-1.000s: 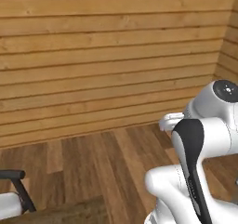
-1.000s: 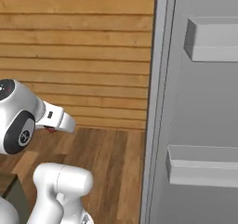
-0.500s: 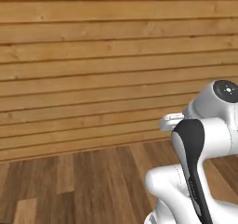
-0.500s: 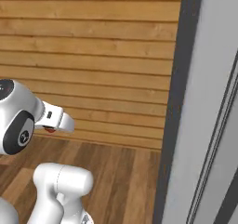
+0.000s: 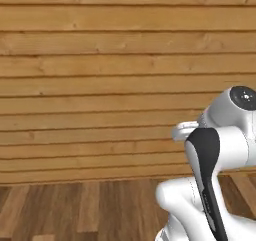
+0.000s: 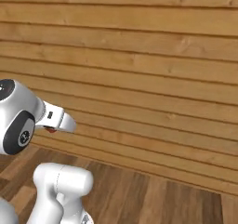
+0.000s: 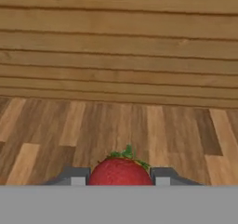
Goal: Take the strawberry from the fridge and place it on top of the pancake, located on the dining counter.
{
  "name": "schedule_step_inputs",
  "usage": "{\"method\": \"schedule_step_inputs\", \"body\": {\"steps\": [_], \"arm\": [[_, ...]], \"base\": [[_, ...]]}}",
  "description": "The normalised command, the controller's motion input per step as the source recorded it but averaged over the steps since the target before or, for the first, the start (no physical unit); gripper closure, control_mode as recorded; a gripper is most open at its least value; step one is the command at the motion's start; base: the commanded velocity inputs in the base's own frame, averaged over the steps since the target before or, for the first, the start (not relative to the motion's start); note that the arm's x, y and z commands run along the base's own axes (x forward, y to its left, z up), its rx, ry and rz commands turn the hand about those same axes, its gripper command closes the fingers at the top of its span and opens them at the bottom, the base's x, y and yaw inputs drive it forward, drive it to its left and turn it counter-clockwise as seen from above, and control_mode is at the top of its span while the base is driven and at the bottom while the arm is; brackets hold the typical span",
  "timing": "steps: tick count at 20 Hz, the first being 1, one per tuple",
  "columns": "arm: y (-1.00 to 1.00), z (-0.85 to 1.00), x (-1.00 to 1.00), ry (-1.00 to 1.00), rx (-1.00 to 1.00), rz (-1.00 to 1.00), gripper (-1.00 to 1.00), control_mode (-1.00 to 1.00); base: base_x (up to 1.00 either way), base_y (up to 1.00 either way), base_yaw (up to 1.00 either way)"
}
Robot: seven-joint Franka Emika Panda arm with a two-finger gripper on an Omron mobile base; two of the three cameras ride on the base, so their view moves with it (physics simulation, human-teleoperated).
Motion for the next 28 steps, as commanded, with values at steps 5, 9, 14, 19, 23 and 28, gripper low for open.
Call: {"method": "schedule_step_inputs", "body": {"steps": [5,9,14,19,23,28], "arm": [[0.00,0.00,0.00,0.00,0.00,0.00,1.00,1.00],[0.00,0.00,0.00,0.00,0.00,0.00,1.00,1.00],[0.00,0.00,0.00,0.00,0.00,0.00,1.00,1.00],[0.00,0.00,0.00,0.00,0.00,0.00,1.00,1.00],[0.00,0.00,0.00,0.00,0.00,0.00,1.00,1.00],[0.00,0.00,0.00,0.00,0.00,0.00,1.00,1.00]], "base": [[1.00,0.25,0.72],[0.98,0.21,0.74],[0.94,0.28,0.73],[0.75,0.01,0.86],[0.58,0.00,0.93],[0.62,0.00,0.78]]}}
